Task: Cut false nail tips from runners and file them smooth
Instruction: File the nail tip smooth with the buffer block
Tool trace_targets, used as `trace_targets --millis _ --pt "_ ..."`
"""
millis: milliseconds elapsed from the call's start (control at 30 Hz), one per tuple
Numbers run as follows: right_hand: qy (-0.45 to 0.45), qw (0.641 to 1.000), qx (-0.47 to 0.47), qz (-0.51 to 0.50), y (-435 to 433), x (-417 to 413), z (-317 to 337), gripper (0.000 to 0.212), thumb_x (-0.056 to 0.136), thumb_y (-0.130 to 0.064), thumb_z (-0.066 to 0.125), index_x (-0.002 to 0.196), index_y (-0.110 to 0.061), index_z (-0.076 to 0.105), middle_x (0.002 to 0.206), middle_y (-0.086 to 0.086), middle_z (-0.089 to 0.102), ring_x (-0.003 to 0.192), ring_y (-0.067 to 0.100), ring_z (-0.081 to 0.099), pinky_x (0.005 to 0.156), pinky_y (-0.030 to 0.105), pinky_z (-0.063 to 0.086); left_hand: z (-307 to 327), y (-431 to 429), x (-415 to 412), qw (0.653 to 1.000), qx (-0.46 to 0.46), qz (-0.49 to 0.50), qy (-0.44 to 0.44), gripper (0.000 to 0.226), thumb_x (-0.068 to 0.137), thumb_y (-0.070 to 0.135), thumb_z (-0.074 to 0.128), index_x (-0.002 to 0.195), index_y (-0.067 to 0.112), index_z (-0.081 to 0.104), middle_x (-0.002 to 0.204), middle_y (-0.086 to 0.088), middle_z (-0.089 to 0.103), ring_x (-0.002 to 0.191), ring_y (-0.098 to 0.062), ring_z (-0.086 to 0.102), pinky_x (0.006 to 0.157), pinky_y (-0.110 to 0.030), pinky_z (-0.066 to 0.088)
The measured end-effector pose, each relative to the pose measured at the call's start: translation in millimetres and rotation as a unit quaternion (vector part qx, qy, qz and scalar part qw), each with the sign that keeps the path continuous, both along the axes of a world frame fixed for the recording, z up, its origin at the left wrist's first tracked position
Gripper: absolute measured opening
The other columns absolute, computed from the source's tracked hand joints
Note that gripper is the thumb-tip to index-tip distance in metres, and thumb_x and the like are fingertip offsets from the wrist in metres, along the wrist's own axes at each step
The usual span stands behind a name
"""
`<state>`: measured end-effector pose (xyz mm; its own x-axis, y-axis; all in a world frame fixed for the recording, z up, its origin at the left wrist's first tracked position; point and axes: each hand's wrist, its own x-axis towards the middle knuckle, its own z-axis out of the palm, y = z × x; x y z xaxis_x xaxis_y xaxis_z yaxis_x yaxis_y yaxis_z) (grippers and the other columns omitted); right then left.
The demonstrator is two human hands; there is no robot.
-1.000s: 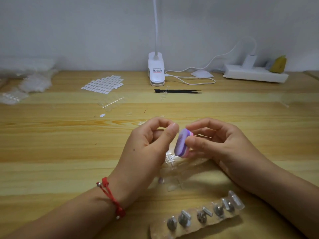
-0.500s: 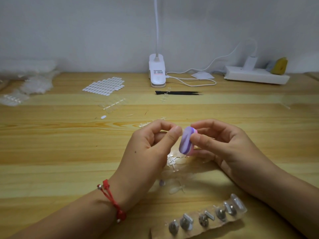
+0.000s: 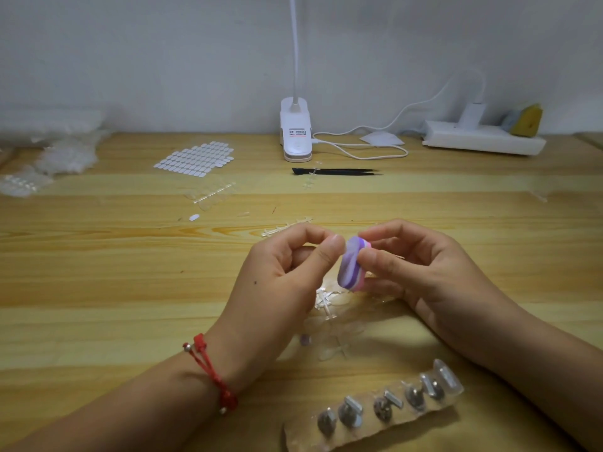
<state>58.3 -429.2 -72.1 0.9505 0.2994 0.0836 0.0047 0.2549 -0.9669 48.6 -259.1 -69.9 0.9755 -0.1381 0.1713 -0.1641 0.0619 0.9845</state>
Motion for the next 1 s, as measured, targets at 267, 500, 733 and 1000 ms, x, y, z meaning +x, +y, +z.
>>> trace_targets --millis 267,500,733,1000 --pt "0.001 1.000 -0.015 -0.001 0.0 -0.9 1.1 0.038 0.053 -0.038 0.090 0.084 -0.020 0.076 0.086 0.007 0.073 0.076 0.020 0.073 0.066 0.024 0.057 2.2 0.2 -2.5 1.000 0.005 -0.009 -0.001 0.019 0.079 0.033 0.060 0.074 0.016 0.066 0.043 0.008 0.034 0.039 -0.009 0.024 0.038 -0.015 0.025" --pt "0.002 1.000 -0.007 -0.001 -0.2 -0.7 0.7 0.036 0.053 -0.036 0.089 0.083 -0.019 0.077 0.083 0.006 0.073 0.074 0.019 0.073 0.065 0.024 0.057 1.0 1.0 0.2 0.999 0.027 0.008 -0.021 0.014 0.089 0.020 0.058 0.079 0.011 0.061 0.047 0.012 0.042 0.040 -0.005 0.031 0.040 -0.012 0.028" --pt "0.000 1.000 -0.016 0.006 0.1 -0.4 0.5 0.036 0.053 -0.035 0.089 0.083 -0.019 0.076 0.085 0.007 0.073 0.074 0.020 0.072 0.066 0.024 0.057 1.7 1.0 -0.3 0.999 0.033 -0.001 -0.020 0.016 0.089 0.021 0.057 0.077 0.013 0.062 0.046 0.012 0.040 0.041 -0.007 0.029 0.040 -0.014 0.028" --pt "-0.005 1.000 -0.009 -0.006 1.0 -0.5 0.3 0.033 0.054 -0.034 0.088 0.081 -0.020 0.076 0.083 0.006 0.072 0.073 0.020 0.072 0.065 0.026 0.057 0.6 0.3 -0.1 0.999 0.027 -0.003 -0.017 0.017 0.089 0.020 0.057 0.076 0.010 0.061 0.047 0.011 0.037 0.040 -0.006 0.027 0.039 -0.014 0.026"
